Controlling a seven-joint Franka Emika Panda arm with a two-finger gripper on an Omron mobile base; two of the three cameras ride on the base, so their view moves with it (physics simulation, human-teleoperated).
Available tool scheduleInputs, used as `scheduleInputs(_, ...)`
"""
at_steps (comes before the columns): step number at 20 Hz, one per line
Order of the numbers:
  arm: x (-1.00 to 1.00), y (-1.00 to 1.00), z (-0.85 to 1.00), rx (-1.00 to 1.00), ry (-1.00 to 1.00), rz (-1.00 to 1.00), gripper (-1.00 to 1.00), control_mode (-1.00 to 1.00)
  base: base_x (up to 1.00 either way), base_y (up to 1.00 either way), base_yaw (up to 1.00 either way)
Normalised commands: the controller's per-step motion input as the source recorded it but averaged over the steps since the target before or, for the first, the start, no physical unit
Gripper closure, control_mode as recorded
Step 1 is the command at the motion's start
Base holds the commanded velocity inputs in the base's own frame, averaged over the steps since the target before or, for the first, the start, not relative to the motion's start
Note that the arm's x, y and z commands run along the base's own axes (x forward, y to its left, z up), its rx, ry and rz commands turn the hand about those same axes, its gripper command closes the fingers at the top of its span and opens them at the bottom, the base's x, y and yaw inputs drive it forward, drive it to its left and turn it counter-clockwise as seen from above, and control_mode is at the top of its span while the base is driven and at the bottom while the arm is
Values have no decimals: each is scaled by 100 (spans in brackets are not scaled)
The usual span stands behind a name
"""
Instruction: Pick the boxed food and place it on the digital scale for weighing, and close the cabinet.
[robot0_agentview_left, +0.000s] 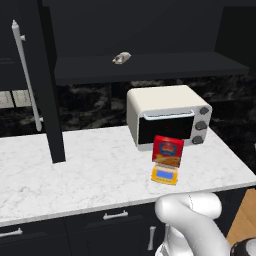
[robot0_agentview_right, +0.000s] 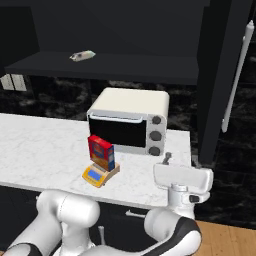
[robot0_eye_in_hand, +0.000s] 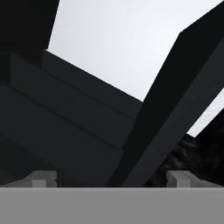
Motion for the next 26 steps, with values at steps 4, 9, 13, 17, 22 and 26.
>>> scheduleInputs(4,0,-67,1,7,1,-35,-100,-100,0,0,0)
scheduleInputs(9,0,-48,0,0,2,-41,-100,-100,0,0,0)
scheduleInputs(13,0,-42,0,0,14,-39,-100,-100,0,0,0)
scheduleInputs(17,0,-49,0,0,18,-35,-100,-100,0,0,0)
scheduleInputs(22,0,-50,11,0,10,-24,-100,-100,0,0,0)
scheduleInputs(26,0,-12,37,0,-9,-8,-100,-100,0,0,0)
